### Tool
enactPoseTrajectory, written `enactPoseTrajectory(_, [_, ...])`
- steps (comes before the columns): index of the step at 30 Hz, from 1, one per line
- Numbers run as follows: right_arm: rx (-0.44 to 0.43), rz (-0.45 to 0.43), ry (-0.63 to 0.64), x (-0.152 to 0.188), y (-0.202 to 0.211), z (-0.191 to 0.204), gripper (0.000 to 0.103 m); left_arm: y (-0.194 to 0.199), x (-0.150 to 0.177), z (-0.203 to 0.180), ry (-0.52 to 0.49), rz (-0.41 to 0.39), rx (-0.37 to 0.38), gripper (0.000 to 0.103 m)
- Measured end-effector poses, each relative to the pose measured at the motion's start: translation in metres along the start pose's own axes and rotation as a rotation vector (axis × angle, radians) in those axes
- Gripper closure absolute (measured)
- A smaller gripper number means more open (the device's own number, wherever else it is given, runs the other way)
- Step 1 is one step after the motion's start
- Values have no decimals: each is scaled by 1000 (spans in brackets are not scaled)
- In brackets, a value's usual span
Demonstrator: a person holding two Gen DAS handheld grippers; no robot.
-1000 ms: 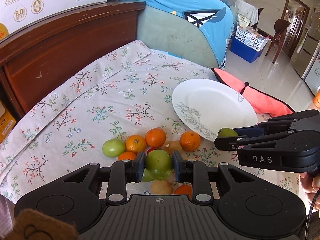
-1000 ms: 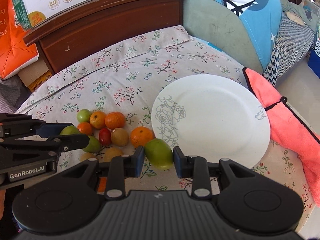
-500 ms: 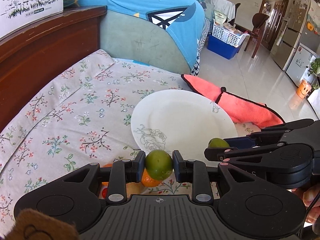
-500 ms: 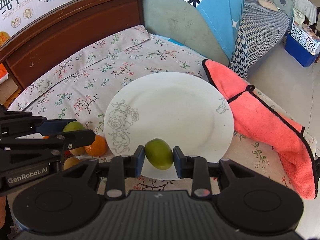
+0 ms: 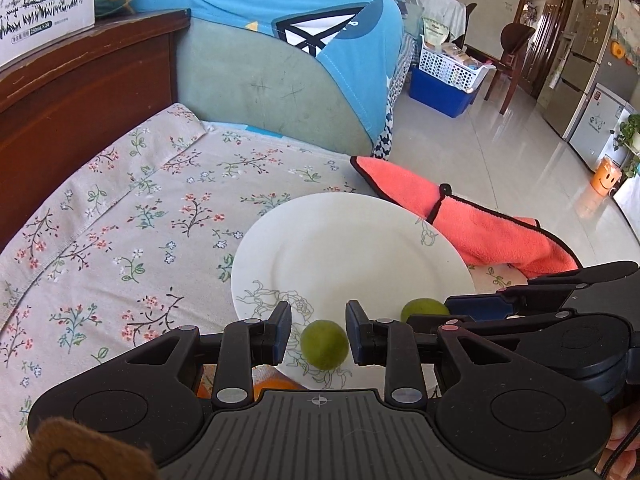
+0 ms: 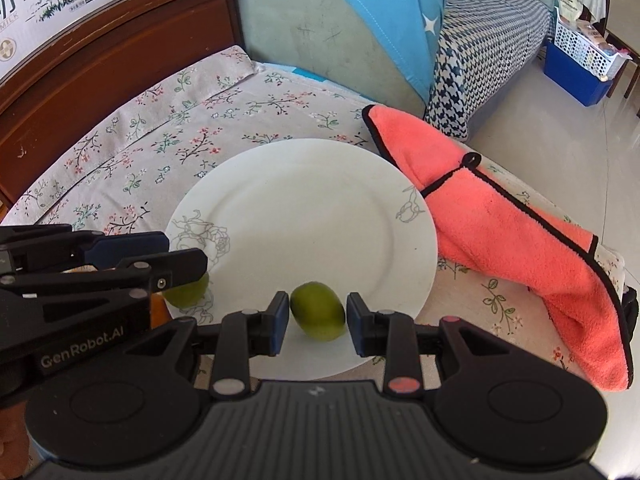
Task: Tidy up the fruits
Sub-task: 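Carry both green limes onto the white plate and open both tools, then withdraw both tools from the plate back toward the fruit cluster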
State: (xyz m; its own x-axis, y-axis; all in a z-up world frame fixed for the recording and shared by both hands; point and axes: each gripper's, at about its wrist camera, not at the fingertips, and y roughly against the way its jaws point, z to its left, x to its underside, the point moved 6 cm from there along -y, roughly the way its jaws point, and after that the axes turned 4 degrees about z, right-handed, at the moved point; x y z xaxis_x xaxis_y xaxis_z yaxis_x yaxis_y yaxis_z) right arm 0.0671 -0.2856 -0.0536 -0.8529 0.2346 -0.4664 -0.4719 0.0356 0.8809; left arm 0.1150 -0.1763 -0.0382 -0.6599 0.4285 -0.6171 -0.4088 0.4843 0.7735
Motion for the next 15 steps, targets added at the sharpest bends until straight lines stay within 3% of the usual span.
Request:
enactPoseTrajectory(3, [-14, -5, -21, -2, 1, -1, 71, 2, -3, 1, 11, -2, 0, 72])
enactPoseTrajectory(10, [-29, -25, -48, -3, 8, -2, 63, 21, -6, 12, 20, -46, -52, 39])
enactPoseTrajectory(15, [-41, -24, -58, -2, 11, 1, 58, 34, -2, 22, 21, -50, -75, 36])
